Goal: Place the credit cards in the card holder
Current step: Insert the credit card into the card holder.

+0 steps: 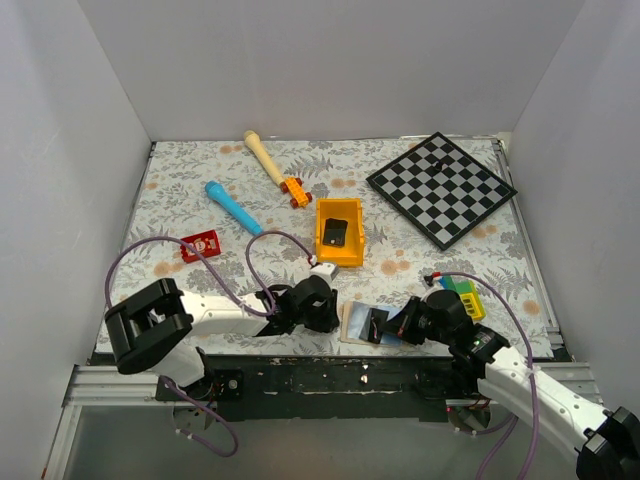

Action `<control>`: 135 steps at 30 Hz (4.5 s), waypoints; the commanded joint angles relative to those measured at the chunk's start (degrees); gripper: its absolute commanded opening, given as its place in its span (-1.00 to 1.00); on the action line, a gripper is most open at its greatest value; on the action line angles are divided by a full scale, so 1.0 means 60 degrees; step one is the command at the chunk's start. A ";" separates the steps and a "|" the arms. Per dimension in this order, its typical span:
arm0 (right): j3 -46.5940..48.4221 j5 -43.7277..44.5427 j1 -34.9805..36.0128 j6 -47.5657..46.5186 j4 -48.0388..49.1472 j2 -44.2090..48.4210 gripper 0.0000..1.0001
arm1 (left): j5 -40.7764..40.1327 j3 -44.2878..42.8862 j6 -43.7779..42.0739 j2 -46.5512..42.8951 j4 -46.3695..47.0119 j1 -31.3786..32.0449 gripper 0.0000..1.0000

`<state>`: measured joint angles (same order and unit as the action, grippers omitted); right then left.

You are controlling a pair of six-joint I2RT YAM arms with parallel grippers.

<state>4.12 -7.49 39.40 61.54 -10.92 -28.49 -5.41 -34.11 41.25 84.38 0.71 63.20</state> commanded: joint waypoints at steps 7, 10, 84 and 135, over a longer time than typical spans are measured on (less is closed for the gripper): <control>-0.0262 -0.0056 0.0040 -0.0544 -0.0115 -0.0657 -0.97 | 0.0374 -0.0614 -0.0357 0.1068 0.0424 -0.0016 -0.57; -0.0218 -0.0085 0.0040 -0.0617 0.0003 -0.0847 -0.97 | 0.0447 -0.0702 -0.0401 0.1244 0.0438 -0.0016 -0.60; 0.1921 -0.0393 0.0040 -0.2024 0.0252 -0.2956 -0.97 | 0.0887 -0.0365 -0.0167 0.1420 0.0746 -0.0016 -0.86; 0.2623 -0.0717 0.0040 -0.2594 0.0168 -0.3780 -0.97 | 0.0508 -0.0146 0.0023 0.0822 0.0381 -0.0030 -0.99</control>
<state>15.11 -13.56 39.44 48.73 -6.59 -55.05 -0.30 -37.28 41.21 91.88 9.17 62.78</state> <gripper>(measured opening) 0.023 0.036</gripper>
